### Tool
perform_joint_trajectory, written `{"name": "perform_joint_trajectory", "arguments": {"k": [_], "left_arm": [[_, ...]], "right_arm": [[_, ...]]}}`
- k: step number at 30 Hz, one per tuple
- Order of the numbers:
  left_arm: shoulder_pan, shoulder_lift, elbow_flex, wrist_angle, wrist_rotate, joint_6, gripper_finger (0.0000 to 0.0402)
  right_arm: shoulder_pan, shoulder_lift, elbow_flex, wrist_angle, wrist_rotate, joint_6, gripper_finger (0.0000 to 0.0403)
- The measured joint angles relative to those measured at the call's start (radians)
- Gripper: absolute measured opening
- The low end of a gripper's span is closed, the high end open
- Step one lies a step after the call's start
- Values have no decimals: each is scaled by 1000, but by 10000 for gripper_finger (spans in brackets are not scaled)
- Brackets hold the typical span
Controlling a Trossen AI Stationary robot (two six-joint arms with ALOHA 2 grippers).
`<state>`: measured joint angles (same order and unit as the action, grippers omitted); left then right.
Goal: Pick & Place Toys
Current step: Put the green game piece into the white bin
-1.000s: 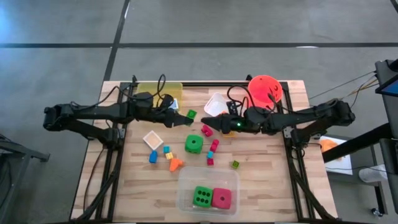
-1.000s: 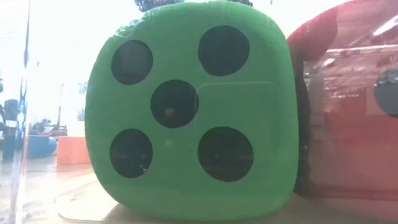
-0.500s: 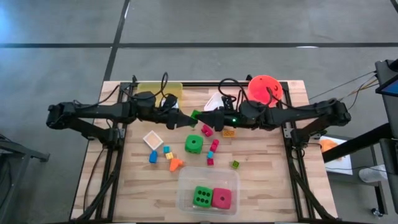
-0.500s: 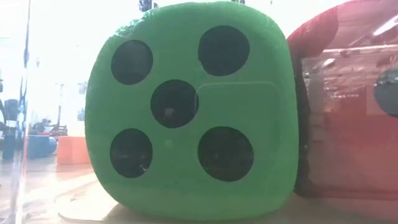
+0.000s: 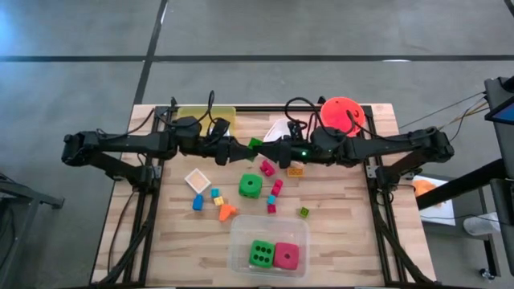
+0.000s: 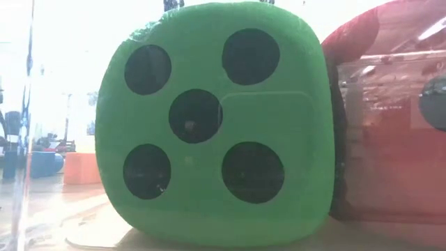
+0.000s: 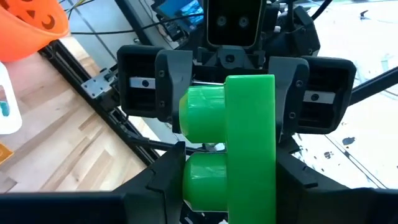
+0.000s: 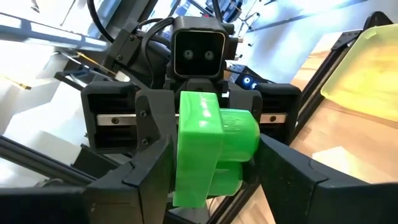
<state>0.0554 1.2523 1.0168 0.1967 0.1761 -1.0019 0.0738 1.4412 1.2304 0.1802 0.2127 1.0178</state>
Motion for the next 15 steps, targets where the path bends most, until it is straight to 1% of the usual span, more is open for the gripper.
{"name": "perform_joint_trajectory", "arguments": {"k": [9, 11, 15], "left_arm": [[-3, 2, -1, 9, 24, 4, 156], [-3, 2, -1, 10, 28, 4, 182], [-3, 2, -1, 13, 32, 5, 253]], "right_arm": [[0, 3, -1, 8, -15, -29, 203], [0, 3, -1, 8, -16, -30, 203], [0, 3, -1, 10, -26, -44, 202]]}}
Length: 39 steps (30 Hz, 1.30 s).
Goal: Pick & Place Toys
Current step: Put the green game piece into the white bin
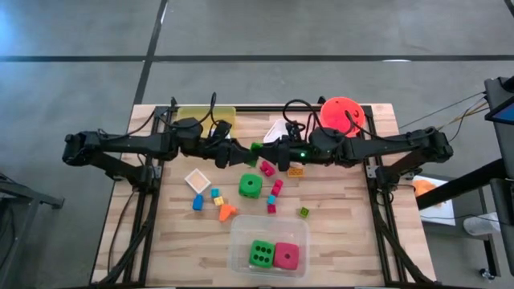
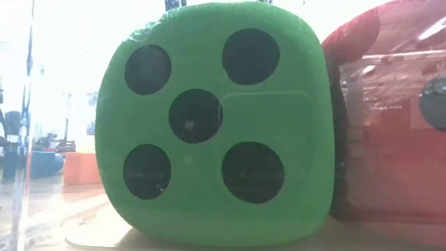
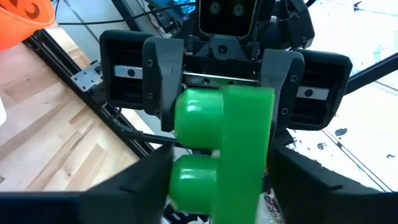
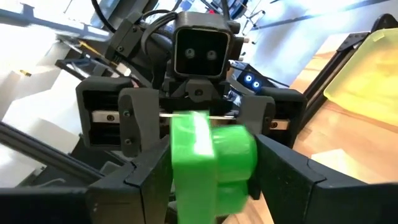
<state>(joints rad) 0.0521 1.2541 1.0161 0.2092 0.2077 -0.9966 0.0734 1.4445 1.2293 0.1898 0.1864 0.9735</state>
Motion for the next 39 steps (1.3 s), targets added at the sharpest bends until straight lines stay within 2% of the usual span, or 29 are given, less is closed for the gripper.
{"name": "perform_joint_trajectory", "arguments": {"k": [6, 12, 17, 30, 39], "left_arm": [[0, 0, 0, 0, 0, 2, 320], [0, 0, 0, 0, 3, 2, 350], [0, -1, 0, -1, 3, -6, 353], [-12, -2, 0, -14, 6, -152, 354], [-21, -2, 0, -22, 14, -182, 354]], "right_arm": [[0, 0, 6, 1, -9, -19, 202], [0, 0, 6, 1, -12, -32, 203], [0, -2, 6, 1, -31, -35, 203], [0, -42, 6, -3, -56, -98, 203], [-25, -83, 7, -76, -56, -118, 203]]}}
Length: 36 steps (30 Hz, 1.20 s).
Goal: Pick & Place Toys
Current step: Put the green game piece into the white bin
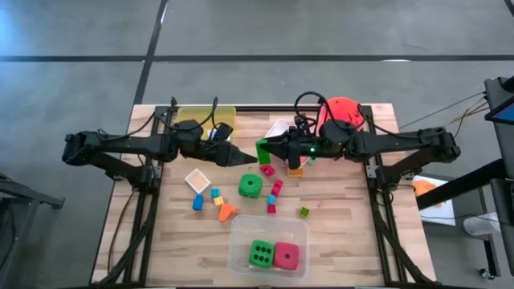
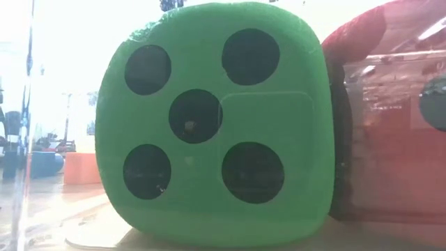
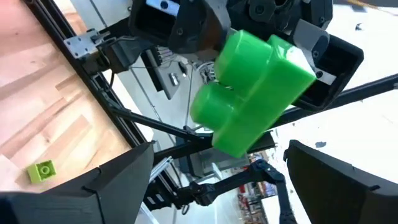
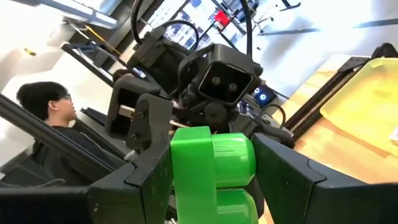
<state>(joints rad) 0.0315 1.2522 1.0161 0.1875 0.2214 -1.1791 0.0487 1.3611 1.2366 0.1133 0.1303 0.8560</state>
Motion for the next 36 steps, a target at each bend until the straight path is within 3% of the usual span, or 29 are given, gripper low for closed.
{"name": "perform_joint_trajectory", "arguments": {"k": [11, 16, 25, 30, 36], "left_arm": [[-5, -7, 0, -13, 41, -4, 354], [-5, -13, -1, -56, 65, -9, 354], [-10, -42, -1, -149, 63, -190, 354], [-19, -45, -1, -14, 72, -256, 354], [-37, -45, -1, 326, 87, -329, 354]], "right_arm": [[-60, -84, 0, -188, 1, -20, 203], [-111, -124, 0, -401, 2, -33, 203], [-193, -127, -6, -784, 54, -38, 203], [-218, -97, -20, -798, 54, -49, 203], [-241, -48, -44, -797, 55, -56, 203]]}}
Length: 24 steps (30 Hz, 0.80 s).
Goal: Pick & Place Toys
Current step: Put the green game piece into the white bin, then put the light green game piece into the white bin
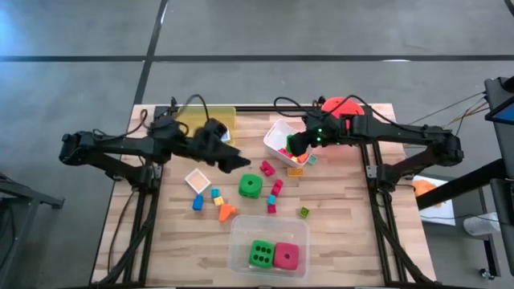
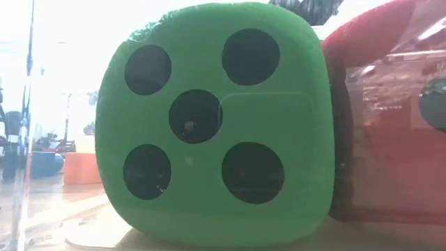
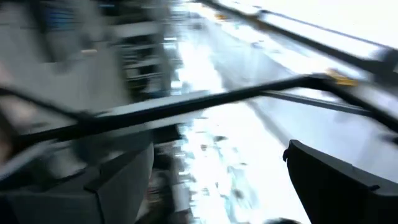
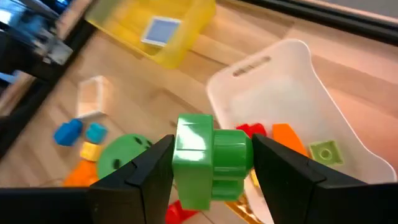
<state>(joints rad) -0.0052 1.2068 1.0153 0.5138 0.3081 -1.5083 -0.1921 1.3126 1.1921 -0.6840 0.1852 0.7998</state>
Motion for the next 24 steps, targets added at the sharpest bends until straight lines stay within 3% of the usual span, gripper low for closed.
{"name": "perform_joint_trajectory", "arguments": {"k": [6, 24], "left_arm": [[-3, 0, 0, 175, 0, -46, 354], [-3, 0, 0, 193, 0, -62, 354]], "right_arm": [[-23, 29, -44, 0, -3, 0, 203], [-72, 24, -175, 36, -28, -7, 203]]}}
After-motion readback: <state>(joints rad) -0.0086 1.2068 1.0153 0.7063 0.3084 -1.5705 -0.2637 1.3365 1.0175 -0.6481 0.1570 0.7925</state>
